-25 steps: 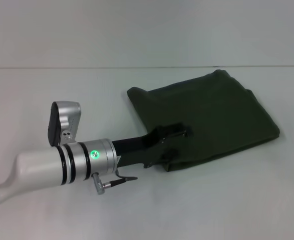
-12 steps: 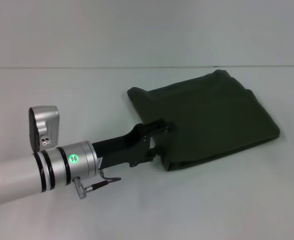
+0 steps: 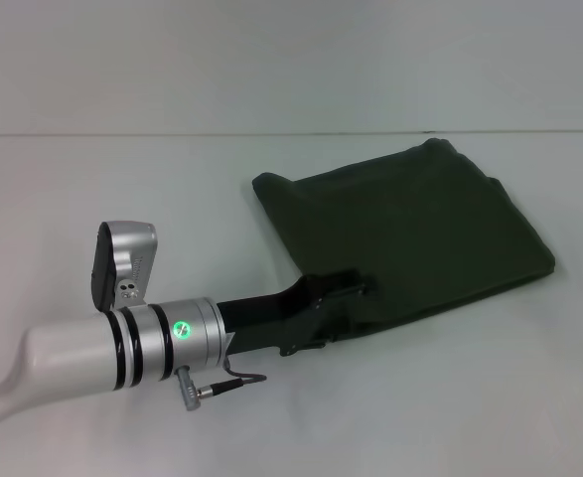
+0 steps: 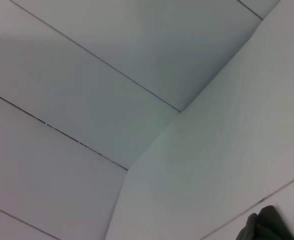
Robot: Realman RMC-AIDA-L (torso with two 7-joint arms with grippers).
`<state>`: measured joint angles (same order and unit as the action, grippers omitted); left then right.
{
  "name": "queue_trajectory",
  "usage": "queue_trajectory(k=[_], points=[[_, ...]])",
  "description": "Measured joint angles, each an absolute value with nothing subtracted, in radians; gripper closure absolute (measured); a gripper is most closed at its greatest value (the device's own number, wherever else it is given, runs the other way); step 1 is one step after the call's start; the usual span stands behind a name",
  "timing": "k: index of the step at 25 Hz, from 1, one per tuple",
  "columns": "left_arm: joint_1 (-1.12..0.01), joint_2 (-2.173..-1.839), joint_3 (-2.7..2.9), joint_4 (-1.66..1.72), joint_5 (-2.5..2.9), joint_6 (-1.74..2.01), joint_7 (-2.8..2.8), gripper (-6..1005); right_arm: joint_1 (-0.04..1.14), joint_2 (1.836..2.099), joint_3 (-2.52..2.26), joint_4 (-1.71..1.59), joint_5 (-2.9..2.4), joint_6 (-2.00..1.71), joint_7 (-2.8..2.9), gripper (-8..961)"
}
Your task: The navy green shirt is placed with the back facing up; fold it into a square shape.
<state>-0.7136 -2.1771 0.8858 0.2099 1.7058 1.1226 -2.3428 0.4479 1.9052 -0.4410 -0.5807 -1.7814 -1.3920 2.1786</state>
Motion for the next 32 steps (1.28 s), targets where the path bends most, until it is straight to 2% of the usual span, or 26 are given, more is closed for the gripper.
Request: queue_trajectory(k=[5,10,15,32], points=[[-0.715,-2.174,0.910,0.213,1.702,1.101,-2.346,170,0.448,1.905,-0.442,-0.579,-1.785,-1.387,2.178,11],[-0.639,-2.164,0.923,0.338,1.708,1.237,-2.425,172,0.448,1.903,-0.442,-0.579,-1.781,-1.392,2.182,11],[-0.586,-2.156,0.950,0.385,1.722,1.217,-2.502,173,0.448,1.904,-0.442,-0.579,-1.780,-1.386,2.181,11],[-0.648,-2.170,0.958,0.284,1.723,1.073,-2.540,179,0.451,1.902,-0.442,-0.580,-1.779,-1.384,2.179,11]])
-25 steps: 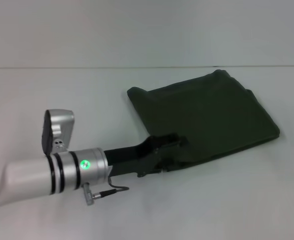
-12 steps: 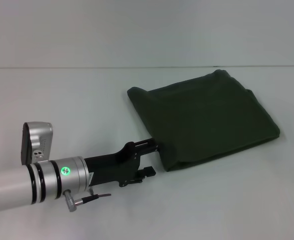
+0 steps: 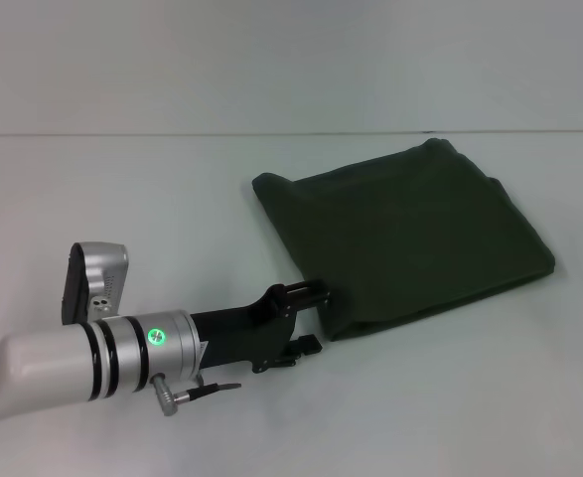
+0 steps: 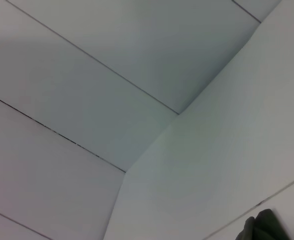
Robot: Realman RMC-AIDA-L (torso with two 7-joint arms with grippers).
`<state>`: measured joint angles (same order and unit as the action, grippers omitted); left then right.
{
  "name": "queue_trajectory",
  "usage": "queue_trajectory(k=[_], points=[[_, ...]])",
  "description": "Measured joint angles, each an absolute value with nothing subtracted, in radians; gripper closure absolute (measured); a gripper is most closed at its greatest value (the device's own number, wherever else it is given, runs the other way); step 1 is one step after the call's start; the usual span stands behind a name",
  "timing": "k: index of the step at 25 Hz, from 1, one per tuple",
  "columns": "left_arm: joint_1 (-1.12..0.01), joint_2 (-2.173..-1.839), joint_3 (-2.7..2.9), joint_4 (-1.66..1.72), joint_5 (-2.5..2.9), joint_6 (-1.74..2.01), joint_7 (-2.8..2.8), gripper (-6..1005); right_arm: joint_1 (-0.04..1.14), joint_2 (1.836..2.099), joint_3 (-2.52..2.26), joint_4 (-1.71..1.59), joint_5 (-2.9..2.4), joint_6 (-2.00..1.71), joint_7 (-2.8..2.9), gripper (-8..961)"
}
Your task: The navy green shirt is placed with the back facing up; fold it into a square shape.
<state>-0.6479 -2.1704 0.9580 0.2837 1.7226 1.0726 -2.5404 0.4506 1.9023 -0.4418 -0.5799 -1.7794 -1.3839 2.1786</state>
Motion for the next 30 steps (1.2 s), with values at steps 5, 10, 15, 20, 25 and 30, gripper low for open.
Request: queue_trajectory(k=[5,10,15,20,25,30], points=[[-0.685,-2.174,0.967,0.247,1.718,1.032,-2.523,180,0.449,1.903,-0.442,-0.580,-1.779,-1.384,2.178,11],[-0.703,-2.177,0.966,0.229,1.710,1.009,-2.502,182,0.448,1.901,-0.442,-0.579,-1.780,-1.384,2.178,11],[-0.699,-2.177,0.962,0.231,1.703,1.010,-2.489,243,0.445,1.897,-0.440,-0.572,-1.780,-1.384,2.178,11],[-0.705,-2.177,0.968,0.230,1.697,1.013,-2.483,435,0.441,1.897,-0.438,-0.570,-1.780,-1.384,2.179,11],[-0.708,-2.177,0.967,0.231,1.696,1.015,-2.478,677,0.440,1.898,-0.438,-0.569,-1.780,-1.383,2.181,11],[-0.713,-2.177,0.968,0.230,1.696,1.022,-2.470,873,0.441,1.899,-0.439,-0.569,-1.779,-1.383,2.182,11]])
